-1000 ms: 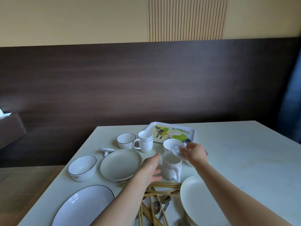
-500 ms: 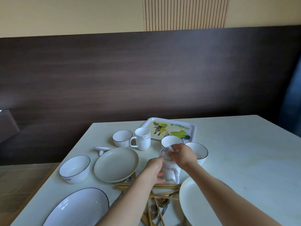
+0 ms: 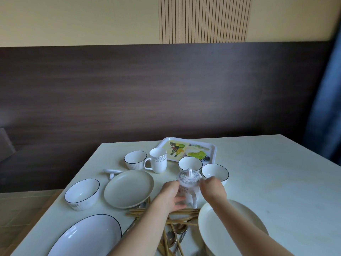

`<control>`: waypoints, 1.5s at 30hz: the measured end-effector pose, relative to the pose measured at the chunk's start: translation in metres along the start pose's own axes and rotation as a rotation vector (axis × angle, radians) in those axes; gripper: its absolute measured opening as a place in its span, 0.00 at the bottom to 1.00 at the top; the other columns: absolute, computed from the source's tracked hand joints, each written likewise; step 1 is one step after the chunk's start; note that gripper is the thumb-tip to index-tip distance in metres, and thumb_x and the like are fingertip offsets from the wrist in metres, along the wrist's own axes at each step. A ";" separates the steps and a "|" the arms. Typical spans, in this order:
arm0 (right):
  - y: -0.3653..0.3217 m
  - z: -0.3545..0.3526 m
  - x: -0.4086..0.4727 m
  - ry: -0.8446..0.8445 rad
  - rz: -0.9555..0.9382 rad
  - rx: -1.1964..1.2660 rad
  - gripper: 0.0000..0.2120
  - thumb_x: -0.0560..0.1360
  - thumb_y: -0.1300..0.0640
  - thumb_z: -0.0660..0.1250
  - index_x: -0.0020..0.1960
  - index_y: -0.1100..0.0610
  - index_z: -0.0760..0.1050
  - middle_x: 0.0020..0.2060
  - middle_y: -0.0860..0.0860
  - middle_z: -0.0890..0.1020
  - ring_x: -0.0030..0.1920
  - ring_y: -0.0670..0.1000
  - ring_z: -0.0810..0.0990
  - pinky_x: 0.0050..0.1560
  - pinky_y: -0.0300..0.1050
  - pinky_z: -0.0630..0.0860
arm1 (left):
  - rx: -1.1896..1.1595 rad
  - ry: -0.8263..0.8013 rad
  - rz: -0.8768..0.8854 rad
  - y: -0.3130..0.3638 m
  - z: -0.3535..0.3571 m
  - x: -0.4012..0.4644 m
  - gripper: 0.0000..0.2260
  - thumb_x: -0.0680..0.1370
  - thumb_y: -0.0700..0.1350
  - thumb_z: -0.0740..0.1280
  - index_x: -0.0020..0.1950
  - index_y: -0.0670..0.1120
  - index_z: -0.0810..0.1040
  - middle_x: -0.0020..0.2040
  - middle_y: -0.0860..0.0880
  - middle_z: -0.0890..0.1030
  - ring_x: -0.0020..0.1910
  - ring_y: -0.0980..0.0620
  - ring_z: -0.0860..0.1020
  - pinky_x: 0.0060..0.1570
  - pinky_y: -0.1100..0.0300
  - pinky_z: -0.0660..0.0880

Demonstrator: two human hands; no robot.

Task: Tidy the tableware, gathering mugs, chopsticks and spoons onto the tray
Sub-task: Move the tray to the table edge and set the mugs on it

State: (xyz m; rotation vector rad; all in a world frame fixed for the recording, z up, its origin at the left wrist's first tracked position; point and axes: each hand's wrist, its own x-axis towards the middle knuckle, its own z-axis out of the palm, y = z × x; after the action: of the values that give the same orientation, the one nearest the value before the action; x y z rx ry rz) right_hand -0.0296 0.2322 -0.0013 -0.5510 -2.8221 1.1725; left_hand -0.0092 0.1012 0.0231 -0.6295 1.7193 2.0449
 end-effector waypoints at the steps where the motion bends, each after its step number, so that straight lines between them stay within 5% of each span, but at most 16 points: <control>1: 0.003 0.002 -0.003 -0.081 0.063 0.046 0.15 0.79 0.49 0.56 0.46 0.60 0.70 0.41 0.55 0.77 0.38 0.57 0.79 0.36 0.41 0.69 | -0.010 -0.004 -0.004 -0.002 0.001 -0.002 0.09 0.80 0.44 0.57 0.42 0.44 0.72 0.45 0.46 0.76 0.50 0.45 0.77 0.49 0.49 0.75; 3: 0.002 0.006 -0.013 -0.277 0.203 0.248 0.19 0.81 0.47 0.53 0.45 0.61 0.71 0.36 0.55 0.77 0.28 0.52 0.77 0.27 0.36 0.64 | -0.016 -0.001 -0.009 -0.004 0.000 -0.008 0.10 0.81 0.44 0.56 0.41 0.45 0.71 0.41 0.47 0.75 0.43 0.47 0.78 0.51 0.49 0.74; 7: -0.004 0.018 -0.031 -0.465 0.329 0.572 0.20 0.81 0.45 0.53 0.41 0.59 0.72 0.33 0.52 0.76 0.27 0.50 0.73 0.25 0.35 0.64 | 0.015 0.031 -0.004 -0.002 -0.007 -0.021 0.12 0.82 0.43 0.54 0.40 0.44 0.69 0.41 0.47 0.73 0.37 0.49 0.75 0.54 0.48 0.73; 10: -0.004 0.025 -0.034 -0.411 0.361 0.622 0.17 0.82 0.51 0.55 0.38 0.57 0.68 0.30 0.51 0.70 0.25 0.49 0.67 0.24 0.34 0.60 | 0.017 0.048 0.010 -0.001 -0.014 -0.024 0.09 0.82 0.46 0.54 0.56 0.44 0.70 0.53 0.44 0.74 0.46 0.47 0.76 0.57 0.45 0.73; 13: -0.001 0.023 -0.036 -0.371 0.346 0.633 0.15 0.80 0.57 0.56 0.35 0.56 0.66 0.27 0.51 0.67 0.24 0.49 0.63 0.24 0.33 0.56 | 0.018 0.032 0.027 0.002 -0.016 -0.033 0.16 0.82 0.46 0.54 0.68 0.45 0.67 0.63 0.43 0.72 0.53 0.46 0.74 0.59 0.44 0.73; 18: -0.012 -0.010 -0.043 -0.295 0.269 0.638 0.14 0.75 0.59 0.57 0.31 0.55 0.63 0.26 0.51 0.65 0.24 0.49 0.59 0.26 0.36 0.54 | 0.010 -0.043 0.055 0.006 -0.001 -0.052 0.15 0.82 0.47 0.54 0.68 0.47 0.68 0.67 0.44 0.72 0.62 0.45 0.73 0.63 0.42 0.69; 24: 0.004 -0.070 -0.035 -0.118 0.205 0.664 0.13 0.74 0.56 0.61 0.32 0.57 0.65 0.27 0.53 0.68 0.26 0.50 0.62 0.27 0.39 0.58 | 0.030 -0.149 0.130 0.010 0.049 -0.058 0.15 0.81 0.49 0.57 0.65 0.46 0.73 0.63 0.49 0.76 0.57 0.47 0.77 0.53 0.47 0.74; 28: 0.041 -0.105 -0.027 0.002 0.173 0.604 0.14 0.74 0.54 0.60 0.31 0.57 0.66 0.27 0.53 0.68 0.26 0.50 0.63 0.28 0.39 0.59 | 0.087 -0.248 0.121 0.004 0.093 -0.072 0.14 0.81 0.50 0.56 0.62 0.49 0.74 0.63 0.49 0.76 0.59 0.48 0.76 0.57 0.48 0.73; 35: 0.113 -0.139 -0.018 0.132 0.293 0.630 0.11 0.73 0.58 0.60 0.33 0.58 0.67 0.28 0.55 0.70 0.27 0.52 0.67 0.30 0.39 0.61 | 0.148 -0.275 0.071 -0.021 0.150 -0.078 0.21 0.82 0.50 0.54 0.75 0.46 0.63 0.73 0.44 0.66 0.68 0.44 0.71 0.62 0.44 0.70; 45: 0.161 -0.137 -0.015 0.163 0.429 0.768 0.07 0.75 0.62 0.57 0.39 0.60 0.68 0.32 0.54 0.70 0.29 0.52 0.69 0.30 0.41 0.65 | 0.185 -0.267 0.047 -0.041 0.169 -0.073 0.22 0.82 0.51 0.54 0.75 0.45 0.63 0.73 0.43 0.66 0.69 0.44 0.70 0.61 0.44 0.71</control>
State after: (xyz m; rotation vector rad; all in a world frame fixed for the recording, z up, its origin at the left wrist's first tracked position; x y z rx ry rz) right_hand 0.0569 0.4254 -0.0141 -1.1140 -1.9216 2.0028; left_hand 0.0597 0.2735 0.0557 -0.2475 1.7495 1.8728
